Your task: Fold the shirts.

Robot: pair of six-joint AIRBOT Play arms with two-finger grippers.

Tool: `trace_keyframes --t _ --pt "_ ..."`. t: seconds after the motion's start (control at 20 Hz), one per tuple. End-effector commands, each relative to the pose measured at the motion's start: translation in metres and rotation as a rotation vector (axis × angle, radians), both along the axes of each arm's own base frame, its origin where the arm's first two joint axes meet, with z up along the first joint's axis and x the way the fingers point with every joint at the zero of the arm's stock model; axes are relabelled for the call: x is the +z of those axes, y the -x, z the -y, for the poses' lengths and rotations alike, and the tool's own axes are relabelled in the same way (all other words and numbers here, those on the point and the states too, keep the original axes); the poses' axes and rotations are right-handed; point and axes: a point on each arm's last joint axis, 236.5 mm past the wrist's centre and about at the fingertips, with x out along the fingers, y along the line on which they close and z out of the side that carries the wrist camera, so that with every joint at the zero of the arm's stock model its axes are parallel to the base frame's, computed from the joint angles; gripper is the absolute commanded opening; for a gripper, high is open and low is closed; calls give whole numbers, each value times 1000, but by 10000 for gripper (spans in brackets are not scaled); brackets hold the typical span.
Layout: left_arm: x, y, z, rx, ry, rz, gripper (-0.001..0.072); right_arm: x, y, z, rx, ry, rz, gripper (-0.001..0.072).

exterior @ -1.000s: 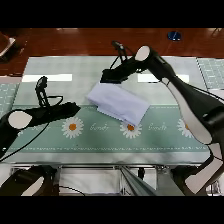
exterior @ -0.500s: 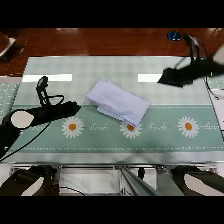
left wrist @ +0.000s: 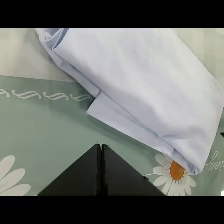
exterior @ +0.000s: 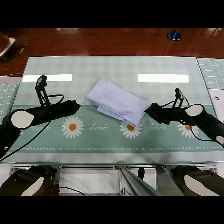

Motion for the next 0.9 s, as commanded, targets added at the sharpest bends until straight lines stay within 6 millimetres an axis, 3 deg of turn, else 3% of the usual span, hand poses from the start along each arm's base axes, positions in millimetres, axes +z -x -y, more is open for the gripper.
trace_keyframes --t 0.0,0.15,0.2,0.25,0.35,0.5,0.65,0.85 --pt "0 0 0 1 0 1 30 -23 3 -26 55 -82 -89 409" --pt "0 0 0 2 1 1 30 -20 -4 -62 199 -144 -101 378" --pt "0 0 0 2 1 1 30 -16 -10 -73 253 -151 -82 250" --pt "0 0 0 1 1 0 30 -8 -19 -82 316 -153 -40 43" --pt "1 0 1 2 10 -4 30 24 -42 -97 415 -164 65 19" --pt "1 0 1 4 10 -1 30 90 -82 -103 521 -117 216 19" --pt "1 0 1 4 10 -1 30 160 -120 -87 586 55 350 19" --pt "1 0 1 4 10 -1 31 248 -157 -30 492 248 461 19"
